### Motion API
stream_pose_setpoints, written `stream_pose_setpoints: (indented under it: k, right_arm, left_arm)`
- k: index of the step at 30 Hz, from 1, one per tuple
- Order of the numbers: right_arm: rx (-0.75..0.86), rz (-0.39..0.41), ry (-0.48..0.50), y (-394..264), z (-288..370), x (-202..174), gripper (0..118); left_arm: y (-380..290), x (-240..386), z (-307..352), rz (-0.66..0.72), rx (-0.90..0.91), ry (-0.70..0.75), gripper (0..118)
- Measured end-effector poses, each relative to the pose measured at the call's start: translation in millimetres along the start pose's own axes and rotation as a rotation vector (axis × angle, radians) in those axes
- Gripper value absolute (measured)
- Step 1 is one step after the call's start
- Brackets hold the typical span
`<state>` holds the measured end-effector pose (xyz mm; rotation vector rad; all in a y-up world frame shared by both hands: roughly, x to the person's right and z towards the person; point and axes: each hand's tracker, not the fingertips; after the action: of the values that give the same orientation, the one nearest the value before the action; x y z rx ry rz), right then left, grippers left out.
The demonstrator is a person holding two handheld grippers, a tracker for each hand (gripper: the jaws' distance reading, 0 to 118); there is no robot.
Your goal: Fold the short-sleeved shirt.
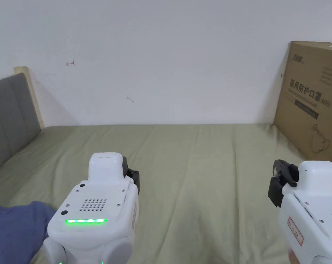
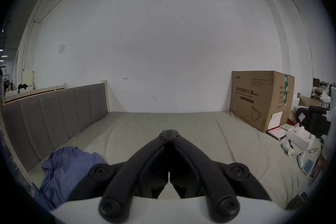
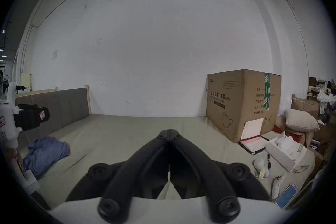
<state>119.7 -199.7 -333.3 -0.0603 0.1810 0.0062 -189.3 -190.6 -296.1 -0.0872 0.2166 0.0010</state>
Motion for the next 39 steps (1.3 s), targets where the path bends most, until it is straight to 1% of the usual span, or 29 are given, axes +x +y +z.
stream_pose_setpoints:
  k: [4,7,9,11,13,15,18,20,21,23,26,28,30,31,32,33,34,36,37,38,39]
  right_arm:
    - [-0.006,-0.009,0.002,-0.7,-1.9,1.5,0]
    - [-0.007,-0.026,0.006,-0.7,-7.8,-2.7,0]
    - [-0.01,-0.044,0.041,-1.3,-16.4,-15.8,0]
    - [-0.036,-0.06,0.142,-3.5,-30.9,-39.5,0]
    - [-0.094,-0.035,0.238,-7.0,-47.4,-75.0,0]
    - [-0.13,-0.005,0.359,-10.5,-56.6,-114.0,0]
    - [-0.128,0.037,0.516,-10.0,-53.4,-165.9,0]
    - [-0.099,0.068,0.543,-7.3,-49.1,-187.0,0]
    - [-0.096,0.069,0.553,-5.5,-48.9,-193.8,0]
    - [-0.1,0.047,0.581,-1.0,-52.1,-199.8,0]
    - [-0.104,0.009,0.59,2.8,-57.9,-197.6,0]
    - [-0.108,-0.028,0.642,-1.6,-63.4,-187.9,0]
    - [-0.136,-0.018,0.638,-8.5,-68.5,-176.6,0]
    - [-0.167,0.008,0.617,-13.3,-70.3,-170.3,0]
    - [-0.189,0.034,0.588,-17.4,-70.8,-164.6,0]
    - [-0.206,0.062,0.555,-22.2,-70.6,-157.8,0]
    - [-0.222,0.085,0.533,-26.7,-69.1,-151.5,0]
    - [-0.255,0.101,0.533,-34.8,-70.3,-139.4,0]
    - [-0.273,0.104,0.536,-38.4,-71.9,-134.8,0]
    - [-0.29,0.111,0.526,-42.8,-72.1,-130.9,0]
    - [-0.297,0.122,0.506,-46.3,-72.5,-127.8,0]
  left_arm:
    - [-2.0,-1.0,-2.5,0.01,-0.02,-0.023,0]
    - [-0.5,-15.4,-0.6,0.034,-0.037,-0.037,0]
    - [0.2,-35.6,7.6,0.023,-0.033,0.011,0]
    - [1.6,-66.8,20.5,0.002,-0.029,0.088,0]
    - [0.5,-108.3,38.6,0.004,-0.034,0.182,0]
    - [-1.6,-151.2,62.0,0.03,-0.054,0.276,0]
    - [-10.5,-202.5,101.8,0.043,-0.049,0.441,0]
    - [-17.2,-225.2,119.0,0.077,-0.067,0.493,0]
    - [-20.5,-233.1,125.1,0.085,-0.079,0.496,0]
    - [-26.7,-239.2,128.6,0.077,-0.1,0.512,0]
    - [-31.7,-237.2,126.2,0.06,-0.086,0.495,0]
    - [-23.0,-238.0,129.1,0.145,0.04,0.439,0]
    - [-9.9,-251.9,122.1,0.212,0.098,0.407,0]
    - [-2.7,-264.6,109.8,0.237,0.065,0.393,0]
    - [3.6,-278.2,93.7,0.262,-0.028,0.36,0]
    - [6.6,-298.3,71.0,0.3,-0.14,0.319,0]
    - [4.7,-319.7,44.4,0.338,-0.292,0.265,0]
    - [-12.6,-353.5,-9.6,0.426,-0.533,0.18,0]
    - [-26.9,-364.7,-29.6,0.46,-0.605,0.16,0]
    - [-40.6,-374.4,-51.9,0.466,-0.735,0.149,0]
    - [-53.7,-378.0,-67.3,0.452,-0.824,0.153,0]
